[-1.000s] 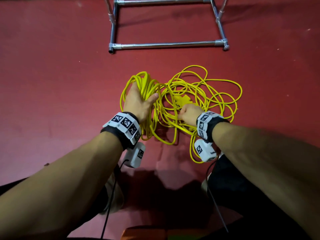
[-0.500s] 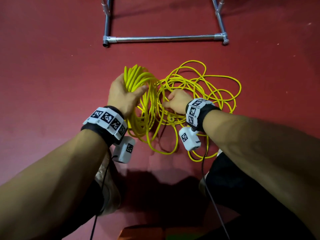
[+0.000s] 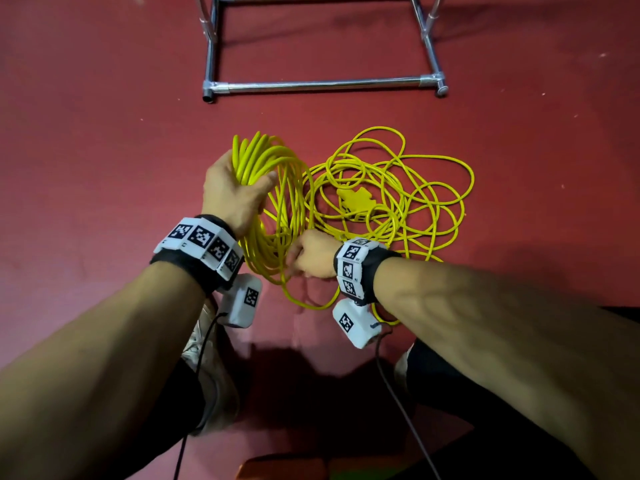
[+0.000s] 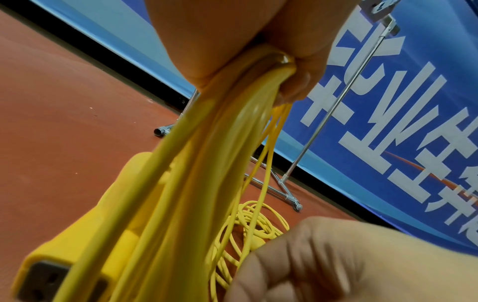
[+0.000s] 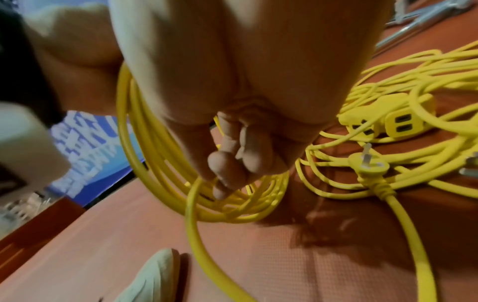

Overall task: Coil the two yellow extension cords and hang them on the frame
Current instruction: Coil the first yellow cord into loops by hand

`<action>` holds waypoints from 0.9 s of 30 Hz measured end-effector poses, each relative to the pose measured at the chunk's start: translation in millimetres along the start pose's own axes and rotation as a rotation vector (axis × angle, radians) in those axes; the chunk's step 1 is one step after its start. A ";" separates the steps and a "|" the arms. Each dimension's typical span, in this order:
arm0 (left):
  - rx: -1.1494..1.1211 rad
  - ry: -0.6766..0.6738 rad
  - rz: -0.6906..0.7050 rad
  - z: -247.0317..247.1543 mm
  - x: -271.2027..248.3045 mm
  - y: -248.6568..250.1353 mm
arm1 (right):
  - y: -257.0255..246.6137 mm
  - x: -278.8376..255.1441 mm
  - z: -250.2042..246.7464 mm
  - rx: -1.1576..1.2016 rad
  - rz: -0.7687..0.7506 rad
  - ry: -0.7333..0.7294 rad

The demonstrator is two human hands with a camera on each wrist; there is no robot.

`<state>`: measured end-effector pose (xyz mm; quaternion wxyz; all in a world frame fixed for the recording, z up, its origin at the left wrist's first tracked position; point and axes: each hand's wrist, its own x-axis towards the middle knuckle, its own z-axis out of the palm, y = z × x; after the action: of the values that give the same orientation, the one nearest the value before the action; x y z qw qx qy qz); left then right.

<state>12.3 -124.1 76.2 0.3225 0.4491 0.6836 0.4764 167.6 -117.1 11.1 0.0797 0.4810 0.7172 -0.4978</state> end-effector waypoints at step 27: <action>-0.455 -0.009 0.023 -37.9 17.7 66.2 | -12.4 1.9 -94.9 0.637 -0.023 0.830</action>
<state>-7.3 -112.1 151.0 0.4132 0.3745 0.5519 0.6199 191.7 -41.5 64.5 -0.3670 0.6303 0.5066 -0.4597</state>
